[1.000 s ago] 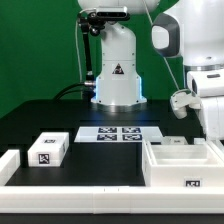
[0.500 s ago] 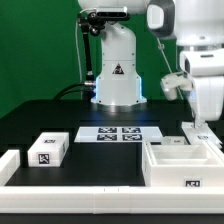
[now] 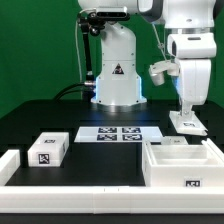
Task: Assemble cabinet
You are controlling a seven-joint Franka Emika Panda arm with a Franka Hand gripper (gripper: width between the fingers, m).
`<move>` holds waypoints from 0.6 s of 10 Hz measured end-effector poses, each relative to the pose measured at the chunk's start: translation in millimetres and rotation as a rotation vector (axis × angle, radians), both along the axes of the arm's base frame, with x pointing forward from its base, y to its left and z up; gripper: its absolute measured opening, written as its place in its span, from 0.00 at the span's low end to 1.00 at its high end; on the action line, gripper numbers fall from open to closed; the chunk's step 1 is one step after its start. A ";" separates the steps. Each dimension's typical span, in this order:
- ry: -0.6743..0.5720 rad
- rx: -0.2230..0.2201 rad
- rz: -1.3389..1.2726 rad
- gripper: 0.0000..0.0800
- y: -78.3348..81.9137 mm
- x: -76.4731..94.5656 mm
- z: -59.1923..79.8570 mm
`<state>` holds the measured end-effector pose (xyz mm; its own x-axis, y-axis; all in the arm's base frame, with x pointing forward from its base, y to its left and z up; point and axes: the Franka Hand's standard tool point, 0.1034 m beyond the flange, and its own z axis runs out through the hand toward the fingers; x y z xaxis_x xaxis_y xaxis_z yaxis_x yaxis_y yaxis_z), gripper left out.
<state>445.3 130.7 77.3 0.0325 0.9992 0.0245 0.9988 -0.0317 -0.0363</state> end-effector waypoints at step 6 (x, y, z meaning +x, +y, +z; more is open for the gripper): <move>0.008 0.005 -0.013 0.08 -5.6 5.7 -7.7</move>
Offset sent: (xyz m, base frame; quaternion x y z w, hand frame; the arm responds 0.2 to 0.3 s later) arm 0.0131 -0.0103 -0.0045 -0.0137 -0.0165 -0.0272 0.9994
